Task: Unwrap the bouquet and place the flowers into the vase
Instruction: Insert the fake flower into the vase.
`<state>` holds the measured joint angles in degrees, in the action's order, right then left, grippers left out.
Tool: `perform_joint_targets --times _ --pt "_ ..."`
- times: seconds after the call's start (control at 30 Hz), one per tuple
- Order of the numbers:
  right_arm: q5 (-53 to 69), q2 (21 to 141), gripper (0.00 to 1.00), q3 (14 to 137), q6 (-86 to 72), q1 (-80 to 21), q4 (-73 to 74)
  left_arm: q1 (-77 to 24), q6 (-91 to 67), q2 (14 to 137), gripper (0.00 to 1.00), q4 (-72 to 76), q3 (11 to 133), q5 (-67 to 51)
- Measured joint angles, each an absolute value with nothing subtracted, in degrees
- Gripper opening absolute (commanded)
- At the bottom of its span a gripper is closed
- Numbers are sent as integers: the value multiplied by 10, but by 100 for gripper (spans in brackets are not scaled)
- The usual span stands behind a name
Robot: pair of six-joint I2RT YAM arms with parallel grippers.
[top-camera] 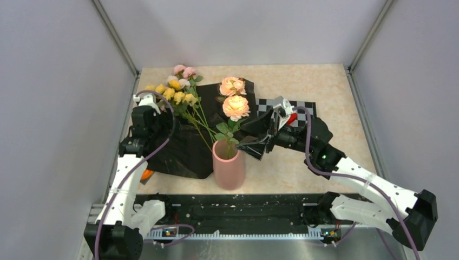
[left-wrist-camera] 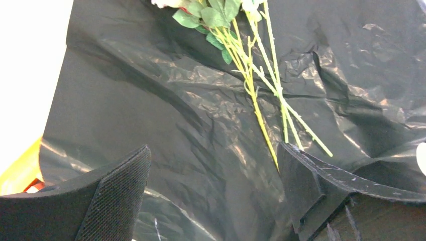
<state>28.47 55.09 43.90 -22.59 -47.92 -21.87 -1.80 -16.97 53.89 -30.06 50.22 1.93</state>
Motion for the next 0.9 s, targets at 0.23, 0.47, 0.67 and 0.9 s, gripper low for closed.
perform_joint_targets --times 0.23,0.47,0.67,0.9 --pt "281 508 85 430 -215 -463 -177 -33 -240 553 99 -266 476 -14" --pt "268 447 85 413 -215 -387 -126 -89 -322 630 97 -185 424 -34" --pt "224 423 82 407 -210 -365 -90 -93 -357 715 86 -126 422 -29" --pt "191 424 81 385 -211 -362 -70 -93 -367 812 67 -94 441 -16"
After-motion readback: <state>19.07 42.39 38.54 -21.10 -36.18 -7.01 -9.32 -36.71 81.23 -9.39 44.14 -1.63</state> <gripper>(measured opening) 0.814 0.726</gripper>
